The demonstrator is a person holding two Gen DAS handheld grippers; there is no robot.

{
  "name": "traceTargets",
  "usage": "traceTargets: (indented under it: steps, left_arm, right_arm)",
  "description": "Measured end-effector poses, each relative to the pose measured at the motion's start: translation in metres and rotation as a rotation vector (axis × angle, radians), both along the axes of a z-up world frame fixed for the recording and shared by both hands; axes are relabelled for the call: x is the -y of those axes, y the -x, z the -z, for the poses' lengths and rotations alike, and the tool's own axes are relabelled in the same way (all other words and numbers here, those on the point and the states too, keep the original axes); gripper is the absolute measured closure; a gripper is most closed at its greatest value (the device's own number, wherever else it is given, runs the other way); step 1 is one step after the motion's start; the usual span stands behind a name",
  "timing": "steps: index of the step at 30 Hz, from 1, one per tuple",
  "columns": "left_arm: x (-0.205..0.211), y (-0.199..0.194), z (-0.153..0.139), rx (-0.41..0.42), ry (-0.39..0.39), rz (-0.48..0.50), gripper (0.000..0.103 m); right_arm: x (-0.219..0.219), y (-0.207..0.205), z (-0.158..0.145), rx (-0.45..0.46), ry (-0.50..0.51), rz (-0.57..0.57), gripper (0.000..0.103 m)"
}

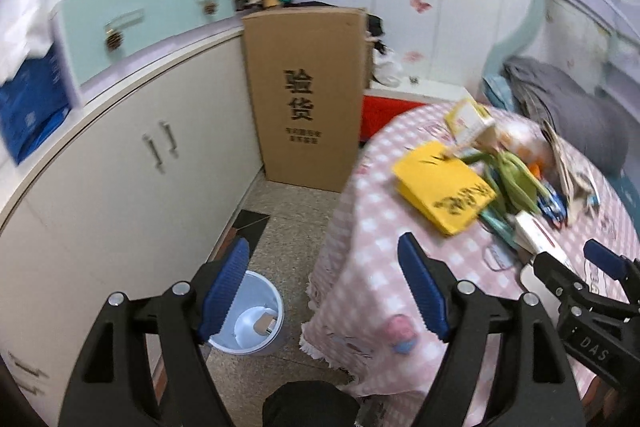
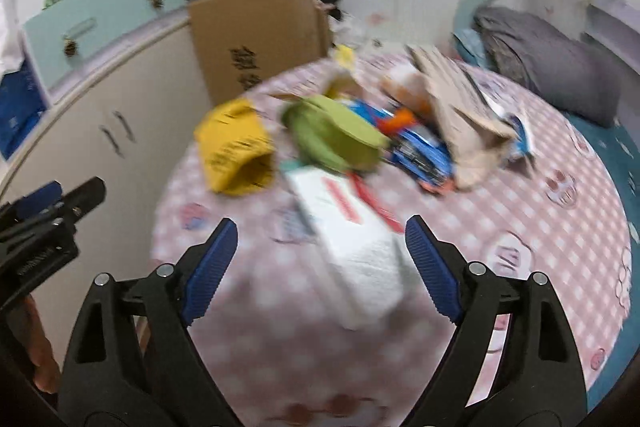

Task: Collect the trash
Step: 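Move both tools back toward the table over the white box, then grasp the yellow paper bag with the left gripper while the right gripper grasps the white box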

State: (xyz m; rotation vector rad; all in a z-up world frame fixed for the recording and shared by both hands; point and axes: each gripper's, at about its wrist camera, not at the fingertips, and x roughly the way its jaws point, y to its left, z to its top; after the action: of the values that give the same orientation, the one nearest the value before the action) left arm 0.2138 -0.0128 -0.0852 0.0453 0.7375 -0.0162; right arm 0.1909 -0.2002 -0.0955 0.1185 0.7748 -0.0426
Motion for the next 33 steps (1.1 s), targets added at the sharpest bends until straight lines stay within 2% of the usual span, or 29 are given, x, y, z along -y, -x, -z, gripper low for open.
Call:
traceTargets:
  steps: [4, 9, 10, 11, 12, 17, 21, 23, 25, 27, 30, 33]
  left_arm:
    - [0.03, -0.01, 0.009, -0.017, -0.048, 0.056, 0.028]
    - [0.064, -0.025, 0.019, -0.014, -0.122, 0.12, 0.028]
    - [0.071, -0.03, 0.022, -0.011, -0.141, 0.129, 0.028]
    - [0.076, -0.033, 0.024, -0.013, -0.158, 0.132, 0.028]
    - [0.08, -0.039, 0.027, -0.015, -0.179, 0.129, 0.028]
    - [0.095, -0.058, 0.038, -0.022, -0.216, 0.146, 0.028]
    - [0.108, -0.063, 0.045, -0.009, -0.278, 0.16, 0.028]
    - [0.111, -0.061, 0.046, -0.015, -0.285, 0.188, 0.028]
    - [0.107, -0.056, 0.043, -0.023, -0.252, 0.202, 0.028]
    - [0.107, -0.051, 0.04, 0.002, -0.24, 0.209, 0.028]
    - [0.113, -0.053, 0.038, 0.038, -0.273, 0.215, 0.026]
    - [0.118, -0.067, 0.043, 0.025, -0.287, 0.194, 0.026]
  right_arm:
    - [0.025, -0.006, 0.018, -0.062, 0.0, 0.028, 0.018]
    - [0.034, -0.015, 0.029, -0.098, -0.027, -0.017, 0.019]
    - [0.035, -0.016, 0.03, -0.098, -0.035, -0.024, 0.021]
    - [0.037, -0.016, 0.031, -0.094, -0.046, -0.028, 0.031]
    - [0.04, -0.017, 0.032, -0.099, -0.063, -0.037, 0.034]
    - [0.044, -0.02, 0.033, -0.101, -0.099, -0.061, 0.034]
    - [0.043, -0.022, 0.033, -0.099, -0.099, -0.066, 0.034]
    - [0.044, -0.023, 0.033, -0.099, -0.103, -0.067, 0.034]
    - [0.046, -0.022, 0.032, -0.097, -0.109, -0.063, 0.034]
    - [0.045, -0.022, 0.032, -0.096, -0.108, -0.06, 0.034]
    - [0.045, -0.023, 0.032, -0.093, -0.115, -0.053, 0.034]
    - [0.048, -0.025, 0.032, -0.088, -0.122, -0.047, 0.034]
